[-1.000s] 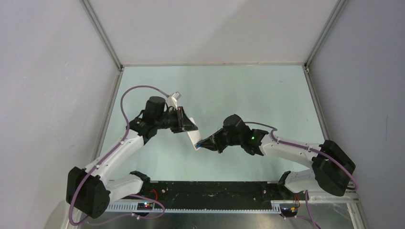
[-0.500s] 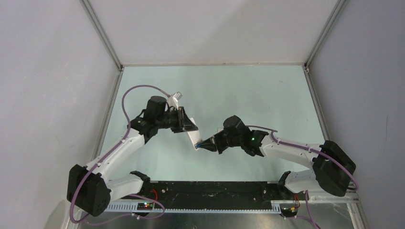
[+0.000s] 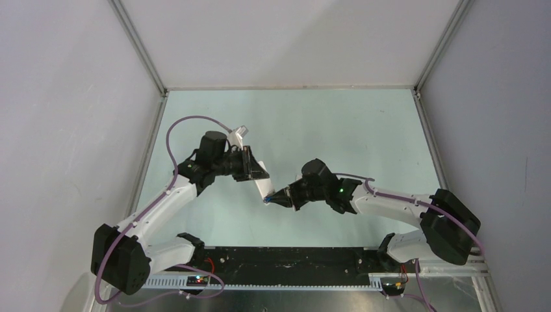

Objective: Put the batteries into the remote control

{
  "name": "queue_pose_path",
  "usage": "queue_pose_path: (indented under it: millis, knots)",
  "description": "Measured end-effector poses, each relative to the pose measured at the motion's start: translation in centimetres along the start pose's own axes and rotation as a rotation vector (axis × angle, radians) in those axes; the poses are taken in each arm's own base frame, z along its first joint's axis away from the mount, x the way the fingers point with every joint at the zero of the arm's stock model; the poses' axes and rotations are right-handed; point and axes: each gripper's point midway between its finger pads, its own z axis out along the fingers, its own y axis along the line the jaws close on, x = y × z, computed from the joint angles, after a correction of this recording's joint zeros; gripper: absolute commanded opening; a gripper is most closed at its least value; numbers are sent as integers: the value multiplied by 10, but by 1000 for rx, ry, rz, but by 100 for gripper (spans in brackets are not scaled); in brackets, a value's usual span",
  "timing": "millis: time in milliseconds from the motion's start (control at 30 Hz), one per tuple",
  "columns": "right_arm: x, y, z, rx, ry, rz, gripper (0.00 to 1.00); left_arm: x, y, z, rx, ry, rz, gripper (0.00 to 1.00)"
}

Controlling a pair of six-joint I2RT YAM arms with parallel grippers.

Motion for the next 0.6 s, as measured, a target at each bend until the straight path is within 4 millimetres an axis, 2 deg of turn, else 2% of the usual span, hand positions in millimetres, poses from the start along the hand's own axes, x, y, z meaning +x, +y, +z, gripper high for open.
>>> queue_pose_path:
  millis: [600]
  knots:
    - [-9,-3,-6,6,-55,-5,21,1,0,1,-2,4,8,0]
